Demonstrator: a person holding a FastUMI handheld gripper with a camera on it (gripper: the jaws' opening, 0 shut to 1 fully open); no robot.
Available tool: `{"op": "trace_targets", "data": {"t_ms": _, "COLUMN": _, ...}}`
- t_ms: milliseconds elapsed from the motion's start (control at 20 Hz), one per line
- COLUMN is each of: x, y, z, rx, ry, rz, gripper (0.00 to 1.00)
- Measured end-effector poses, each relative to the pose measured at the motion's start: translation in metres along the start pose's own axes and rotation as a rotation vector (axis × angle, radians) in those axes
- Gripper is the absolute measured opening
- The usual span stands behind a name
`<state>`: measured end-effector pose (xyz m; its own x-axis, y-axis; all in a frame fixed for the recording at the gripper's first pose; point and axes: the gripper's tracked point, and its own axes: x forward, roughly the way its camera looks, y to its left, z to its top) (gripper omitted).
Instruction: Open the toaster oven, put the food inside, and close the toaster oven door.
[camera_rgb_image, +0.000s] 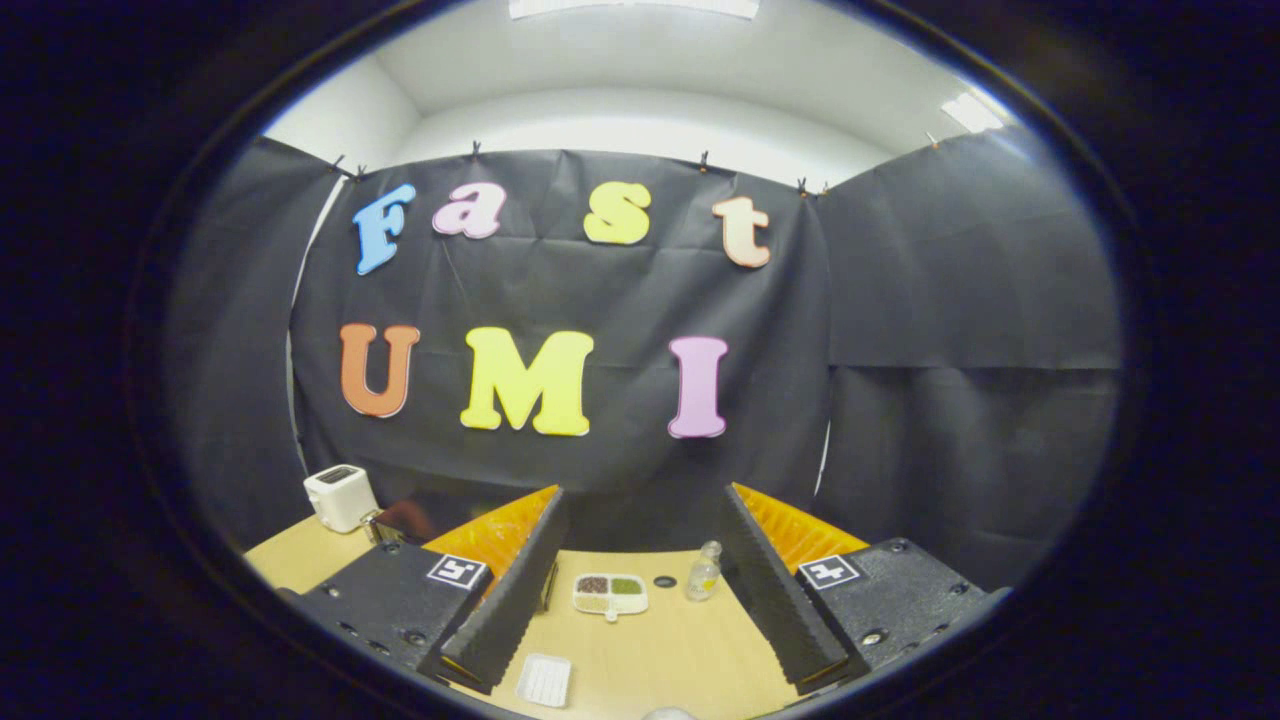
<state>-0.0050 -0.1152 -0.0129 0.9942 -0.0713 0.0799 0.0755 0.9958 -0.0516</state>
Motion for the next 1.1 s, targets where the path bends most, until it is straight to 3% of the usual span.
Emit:
{"op": "trace_targets", "data": {"t_ms": 350, "x": -0.008, "y": -0.007, "z": -0.011, "rx": 0.029, "ry": 0.011, "rz": 0.076, "gripper": 0.99}}
{"op": "trace_targets", "data": {"t_ms": 1100, "x": 0.005, "y": -0.005, "z": -0.021, "rx": 0.051, "ry": 0.038, "rz": 0.132, "gripper": 0.99}}
